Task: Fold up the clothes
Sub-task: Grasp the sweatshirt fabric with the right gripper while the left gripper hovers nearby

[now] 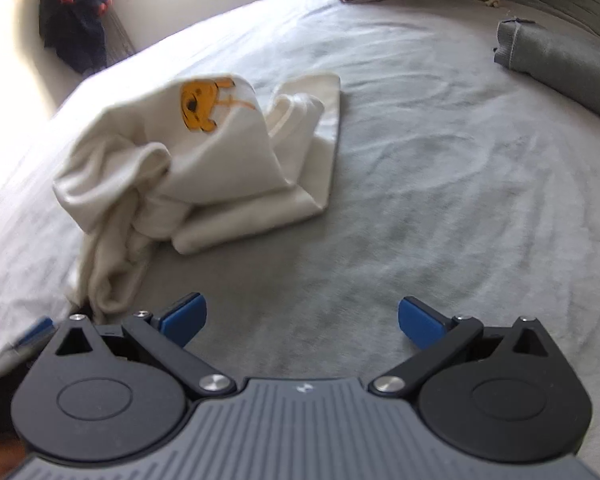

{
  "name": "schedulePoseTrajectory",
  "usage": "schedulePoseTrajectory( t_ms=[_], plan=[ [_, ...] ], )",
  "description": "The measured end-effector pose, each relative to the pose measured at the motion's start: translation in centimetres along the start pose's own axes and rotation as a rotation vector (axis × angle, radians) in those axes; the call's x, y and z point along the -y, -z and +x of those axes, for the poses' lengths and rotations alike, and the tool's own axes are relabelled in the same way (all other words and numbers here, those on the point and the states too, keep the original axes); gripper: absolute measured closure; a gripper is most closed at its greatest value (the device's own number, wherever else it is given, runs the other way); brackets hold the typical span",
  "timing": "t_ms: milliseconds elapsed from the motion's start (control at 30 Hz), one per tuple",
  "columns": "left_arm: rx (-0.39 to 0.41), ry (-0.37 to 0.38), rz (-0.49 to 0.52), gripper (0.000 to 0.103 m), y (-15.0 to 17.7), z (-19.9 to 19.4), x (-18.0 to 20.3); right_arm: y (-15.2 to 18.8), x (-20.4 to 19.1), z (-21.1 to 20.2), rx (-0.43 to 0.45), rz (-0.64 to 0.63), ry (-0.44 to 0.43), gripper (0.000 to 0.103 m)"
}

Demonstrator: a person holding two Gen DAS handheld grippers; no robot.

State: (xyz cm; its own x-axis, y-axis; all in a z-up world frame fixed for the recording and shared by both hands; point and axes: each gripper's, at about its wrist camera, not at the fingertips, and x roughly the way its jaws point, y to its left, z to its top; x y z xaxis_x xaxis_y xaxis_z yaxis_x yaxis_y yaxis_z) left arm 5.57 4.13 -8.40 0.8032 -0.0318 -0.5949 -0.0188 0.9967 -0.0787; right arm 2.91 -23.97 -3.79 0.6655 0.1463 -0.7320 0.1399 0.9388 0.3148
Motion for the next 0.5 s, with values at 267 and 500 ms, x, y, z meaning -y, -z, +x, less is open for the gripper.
schedulePoseTrajectory(
  t_ms=[267, 500],
  plan=[
    [-0.087, 0.068, -0.092, 0.000, -2.4, -0.3, -2.2, -3.0, -3.9, -1.8, 0.108, -0.055, -0.138, 0.022],
    [-0.177, 0.144, -0.110, 0.001, -4.6, -1.3, -4.5, -6.0, -5.9, 0.7, 0.063, 0.069, -0.188, 0.030]
  ],
)
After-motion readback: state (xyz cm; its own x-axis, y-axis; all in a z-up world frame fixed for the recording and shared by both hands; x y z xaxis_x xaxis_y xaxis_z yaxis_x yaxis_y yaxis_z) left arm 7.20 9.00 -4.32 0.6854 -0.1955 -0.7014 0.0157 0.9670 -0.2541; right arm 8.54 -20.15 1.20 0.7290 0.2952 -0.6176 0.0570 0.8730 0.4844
